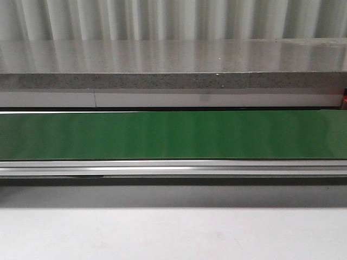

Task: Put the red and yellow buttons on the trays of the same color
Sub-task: 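Grasp a red push-button with the left gripper and carry it over the belt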

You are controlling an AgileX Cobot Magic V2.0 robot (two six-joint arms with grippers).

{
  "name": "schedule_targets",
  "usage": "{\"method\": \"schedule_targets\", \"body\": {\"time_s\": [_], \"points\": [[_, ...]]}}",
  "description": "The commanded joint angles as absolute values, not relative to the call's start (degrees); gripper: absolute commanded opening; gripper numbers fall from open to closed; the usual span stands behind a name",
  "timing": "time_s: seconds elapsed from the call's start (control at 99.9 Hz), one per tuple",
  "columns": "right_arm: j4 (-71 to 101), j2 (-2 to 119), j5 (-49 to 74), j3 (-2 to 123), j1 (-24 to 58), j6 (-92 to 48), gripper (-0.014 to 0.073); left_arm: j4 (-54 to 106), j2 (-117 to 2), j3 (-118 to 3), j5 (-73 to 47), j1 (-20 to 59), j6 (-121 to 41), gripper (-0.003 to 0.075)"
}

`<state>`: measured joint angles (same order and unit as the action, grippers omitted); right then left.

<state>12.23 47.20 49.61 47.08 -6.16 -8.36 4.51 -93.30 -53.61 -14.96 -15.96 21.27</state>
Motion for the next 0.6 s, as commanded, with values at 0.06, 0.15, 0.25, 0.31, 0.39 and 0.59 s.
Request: {"method": "schedule_targets", "body": {"time_s": [0.06, 0.15, 0.25, 0.31, 0.39, 0.59], "points": [[12.47, 46.82, 47.07, 48.42, -6.01, -8.91, -0.0066, 5.43, -93.39, -56.54, -11.22, -16.23, 21.68, 0.0565], [12.47, 46.82, 47.07, 48.42, -6.01, -8.91, -0.0066, 5.4, -94.55, -57.2, -10.99, -16.23, 21.68, 0.0565], [12.47, 46.82, 47.12, 48.42, -6.01, -8.91, -0.0066, 5.4, -95.69, -57.19, -10.67, -16.23, 21.68, 0.0565], [12.47, 46.82, 47.12, 48.42, -6.01, -8.91, -0.0066, 5.4, -96.48, -57.19, -10.68, -16.23, 21.68, 0.0565], [12.47, 46.82, 47.12, 48.42, -6.01, -8.91, -0.0066, 5.4, -97.46, -57.19, -10.57, -16.23, 21.68, 0.0565], [12.47, 46.82, 47.12, 48.42, -6.01, -8.91, -0.0066, 5.75, -98.33, -57.19, -10.57, -16.23, 21.68, 0.0555]]}}
